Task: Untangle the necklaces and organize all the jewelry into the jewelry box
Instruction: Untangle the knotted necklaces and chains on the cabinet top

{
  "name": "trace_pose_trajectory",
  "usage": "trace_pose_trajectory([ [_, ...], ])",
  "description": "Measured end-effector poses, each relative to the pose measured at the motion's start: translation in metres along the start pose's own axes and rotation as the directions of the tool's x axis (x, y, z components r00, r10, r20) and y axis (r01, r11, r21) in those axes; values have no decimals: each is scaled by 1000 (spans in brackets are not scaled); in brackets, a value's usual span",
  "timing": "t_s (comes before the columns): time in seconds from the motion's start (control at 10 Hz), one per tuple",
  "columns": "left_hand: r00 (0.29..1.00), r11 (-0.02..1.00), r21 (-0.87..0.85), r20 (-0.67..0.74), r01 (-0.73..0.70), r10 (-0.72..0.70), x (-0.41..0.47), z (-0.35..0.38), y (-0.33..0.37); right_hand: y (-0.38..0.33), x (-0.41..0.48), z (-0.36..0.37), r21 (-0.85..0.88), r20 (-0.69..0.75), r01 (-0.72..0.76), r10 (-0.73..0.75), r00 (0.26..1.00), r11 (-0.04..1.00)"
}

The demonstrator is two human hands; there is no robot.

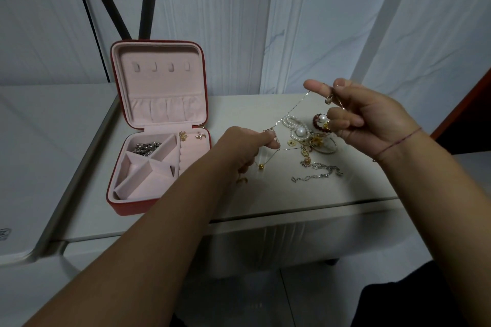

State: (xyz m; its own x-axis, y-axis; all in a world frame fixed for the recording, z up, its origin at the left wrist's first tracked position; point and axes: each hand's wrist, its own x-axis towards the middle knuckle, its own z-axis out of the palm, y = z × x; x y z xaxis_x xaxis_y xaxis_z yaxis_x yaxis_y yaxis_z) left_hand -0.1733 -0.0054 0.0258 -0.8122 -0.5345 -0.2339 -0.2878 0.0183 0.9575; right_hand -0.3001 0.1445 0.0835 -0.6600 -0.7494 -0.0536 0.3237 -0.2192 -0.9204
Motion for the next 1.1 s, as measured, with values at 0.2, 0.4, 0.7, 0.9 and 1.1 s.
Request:
trace_pose_trajectory([
  [0.2,997,1000,-9,79,13,-12,-3,0,0,-2,-2,3,7,8,8,-8,1000,1000],
  [0.4,998,999,27,60,19,-20,-1,4,2,-3,-3,2,16,14,7,-7,1000,1000],
  [0.7,1000,997,81,10,-1,0,-1,3,0,-3,-3,2,28,27,13,-13,1000,1000],
  [0.9,1000,994,105,7,-13,12,-2,3,2,-5,-3,4,28,29,17,-18,999,999],
  [1.1,1000,994,110,-8,-20,21,-2,2,-1,-4,-4,4,25,32,13,-14,999,1000],
])
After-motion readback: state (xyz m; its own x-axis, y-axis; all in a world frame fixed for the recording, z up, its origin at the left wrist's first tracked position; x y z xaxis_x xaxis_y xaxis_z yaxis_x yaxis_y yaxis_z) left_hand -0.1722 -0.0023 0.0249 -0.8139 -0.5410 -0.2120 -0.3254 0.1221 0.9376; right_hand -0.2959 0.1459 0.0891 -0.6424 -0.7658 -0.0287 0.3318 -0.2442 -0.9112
